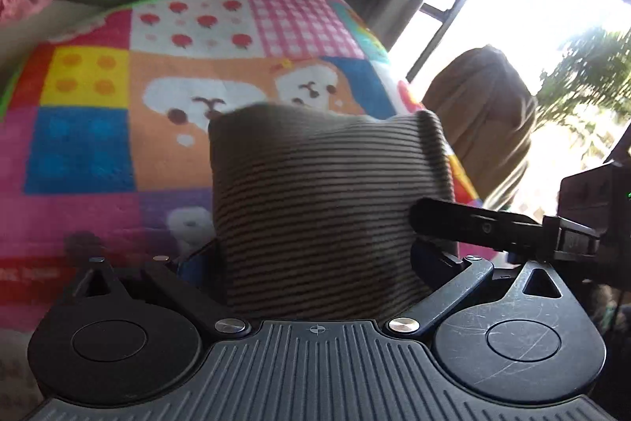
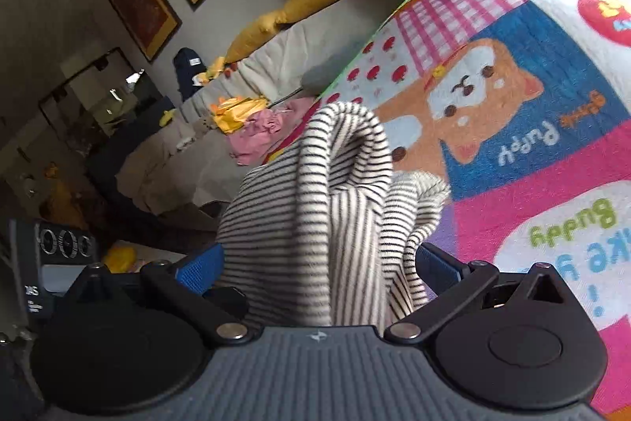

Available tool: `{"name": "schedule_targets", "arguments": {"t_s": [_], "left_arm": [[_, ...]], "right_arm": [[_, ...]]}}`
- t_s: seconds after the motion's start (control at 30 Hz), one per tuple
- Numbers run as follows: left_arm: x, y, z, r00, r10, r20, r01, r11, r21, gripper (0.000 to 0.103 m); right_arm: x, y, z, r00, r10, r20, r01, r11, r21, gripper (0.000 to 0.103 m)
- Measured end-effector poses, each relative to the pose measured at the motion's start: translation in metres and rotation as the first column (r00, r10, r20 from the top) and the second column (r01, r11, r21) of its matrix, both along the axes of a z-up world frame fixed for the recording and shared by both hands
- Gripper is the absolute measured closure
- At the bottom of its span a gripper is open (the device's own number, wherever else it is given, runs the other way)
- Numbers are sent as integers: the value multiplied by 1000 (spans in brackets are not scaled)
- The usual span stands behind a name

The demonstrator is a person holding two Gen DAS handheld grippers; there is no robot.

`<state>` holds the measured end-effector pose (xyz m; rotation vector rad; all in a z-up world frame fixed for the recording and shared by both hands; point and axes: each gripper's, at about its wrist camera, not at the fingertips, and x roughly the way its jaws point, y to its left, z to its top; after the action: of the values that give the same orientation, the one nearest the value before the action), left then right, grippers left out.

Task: Fold clothes

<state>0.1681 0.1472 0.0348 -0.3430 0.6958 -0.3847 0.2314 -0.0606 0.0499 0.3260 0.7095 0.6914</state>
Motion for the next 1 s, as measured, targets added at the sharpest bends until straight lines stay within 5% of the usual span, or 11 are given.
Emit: {"name": "schedule_targets", "arguments": {"t_s": [0.17,0.37,0.57,0.7,1.0], "left_arm": [[-37,-2,-12,996,-81,-25,83,994,72,0],[-54,-10,-24,999,-42,-33,47,979,197,0],[-67,-15,-14,999,-54,-4,53,965,255,0],[-73,-17,-19,995,-93,-29,98,959,267,0],[-67,8,-32,996,81,-30,-63,921,384,0]], "right_arm": [[-30,-15,-5,999,-17,31,20,991,-131,0],[-47,-18,-27,997,-78,15,79,944,-321,0],[-77,-4,-29,999,13,33,-2,949,-315,0],[-91,23,-39,992,83,97,-21,857,-515,0],[-103,64,-39,977,196,86,-138,883,-449,0]]}}
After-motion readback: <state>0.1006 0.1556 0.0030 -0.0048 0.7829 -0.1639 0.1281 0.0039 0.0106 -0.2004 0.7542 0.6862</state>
